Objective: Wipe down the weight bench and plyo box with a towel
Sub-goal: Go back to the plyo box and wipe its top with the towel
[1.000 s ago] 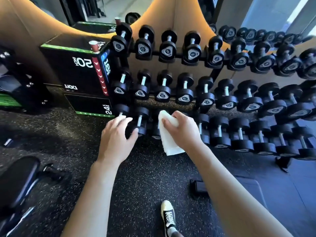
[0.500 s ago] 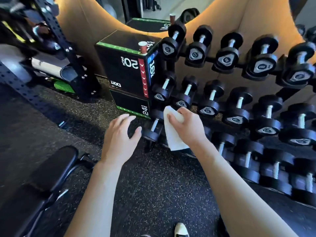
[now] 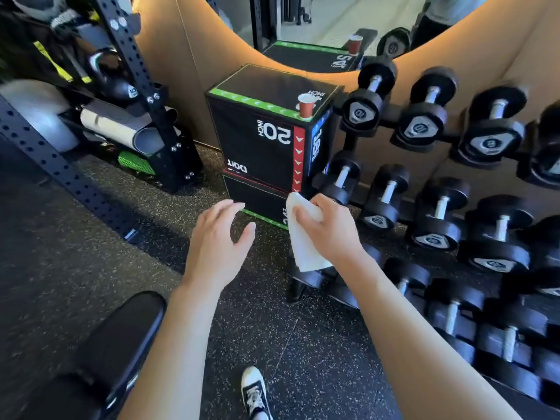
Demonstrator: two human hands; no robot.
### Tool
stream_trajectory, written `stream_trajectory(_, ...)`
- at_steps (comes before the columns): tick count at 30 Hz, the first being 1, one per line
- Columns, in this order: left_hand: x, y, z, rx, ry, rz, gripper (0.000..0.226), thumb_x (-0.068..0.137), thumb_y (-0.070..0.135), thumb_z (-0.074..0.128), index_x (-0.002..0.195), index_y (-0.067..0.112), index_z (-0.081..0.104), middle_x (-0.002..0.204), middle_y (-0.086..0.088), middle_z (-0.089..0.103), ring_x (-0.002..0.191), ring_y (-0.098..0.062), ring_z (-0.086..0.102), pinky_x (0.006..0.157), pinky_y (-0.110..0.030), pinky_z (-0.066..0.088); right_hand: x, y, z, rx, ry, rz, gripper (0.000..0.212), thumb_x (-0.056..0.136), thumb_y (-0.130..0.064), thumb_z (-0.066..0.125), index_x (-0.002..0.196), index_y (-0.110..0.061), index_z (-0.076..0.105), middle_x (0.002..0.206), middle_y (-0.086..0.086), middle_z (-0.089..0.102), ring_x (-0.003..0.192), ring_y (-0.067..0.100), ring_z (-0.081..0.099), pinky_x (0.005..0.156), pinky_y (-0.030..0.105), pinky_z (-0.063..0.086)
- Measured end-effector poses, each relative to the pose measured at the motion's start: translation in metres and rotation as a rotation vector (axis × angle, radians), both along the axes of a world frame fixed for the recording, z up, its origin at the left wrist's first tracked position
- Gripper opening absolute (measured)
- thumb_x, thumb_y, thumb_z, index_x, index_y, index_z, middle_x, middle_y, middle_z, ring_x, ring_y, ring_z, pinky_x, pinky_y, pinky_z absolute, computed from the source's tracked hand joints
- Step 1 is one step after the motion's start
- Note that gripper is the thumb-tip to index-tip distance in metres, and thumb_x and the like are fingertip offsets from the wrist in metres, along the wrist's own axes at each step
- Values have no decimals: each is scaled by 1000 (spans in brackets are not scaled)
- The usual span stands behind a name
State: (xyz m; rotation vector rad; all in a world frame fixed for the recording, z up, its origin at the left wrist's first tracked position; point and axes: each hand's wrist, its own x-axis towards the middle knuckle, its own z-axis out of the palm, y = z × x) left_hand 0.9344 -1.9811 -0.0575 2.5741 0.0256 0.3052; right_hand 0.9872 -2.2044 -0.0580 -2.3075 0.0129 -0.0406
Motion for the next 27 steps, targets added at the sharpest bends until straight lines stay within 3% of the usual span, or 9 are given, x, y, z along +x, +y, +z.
stream_trajectory(4, 53, 63, 11, 7, 4, -33, 48, 103, 44, 57, 145, 21, 58, 153, 4, 50, 143, -18, 42, 119, -43, 39, 46, 65, 15, 5, 14, -9, 33, 92, -56, 57, 83, -25, 53, 75, -4, 63, 71, 18, 60, 65, 38, 50)
stream_trajectory(9, 116, 115, 22, -12, -21, -49, 49, 103, 45, 57, 145, 20, 58, 153, 4, 51, 142, -17, 42, 118, -41, 40, 104, 117, 29, -21, -17, -8, 37, 94, -56, 58, 78, -24, 48, 71, -4, 59, 65, 16, 55, 59, 35, 43)
stream_trajectory(12, 148, 137, 22, -27, -32, -39, 48, 103, 44, 57, 145, 20, 59, 152, 4, 52, 142, -18, 42, 119, -42, 40, 140, 141, 34, -25, -13, -11, 34, 93, -56, 59, 84, -23, 55, 75, -3, 64, 70, 19, 61, 65, 40, 53)
stream_trajectory(17, 218, 161, 17, -46, -24, -43, 47, 103, 44, 58, 145, 22, 58, 153, 5, 51, 143, -15, 39, 118, -39, 39, 207, 164, 31, -25, -10, -12, 33, 94, -55, 59, 87, -23, 58, 78, -2, 65, 73, 19, 63, 68, 41, 55)
stream_trajectory(23, 328, 180, 13, -16, -24, -58, 46, 104, 43, 58, 145, 23, 59, 152, 7, 51, 143, -13, 38, 118, -40, 40, 317, 182, 15, 43, -14, -23, 35, 95, -52, 60, 88, -18, 59, 78, -1, 65, 72, 18, 61, 62, 35, 45)
stream_trajectory(27, 400, 187, 16, 4, -24, -50, 44, 104, 43, 58, 144, 24, 59, 152, 8, 51, 143, -11, 38, 115, -39, 41, 391, 191, 11, 49, 10, -11, 38, 96, -51, 59, 87, -14, 59, 78, 6, 66, 74, 25, 63, 67, 41, 50)
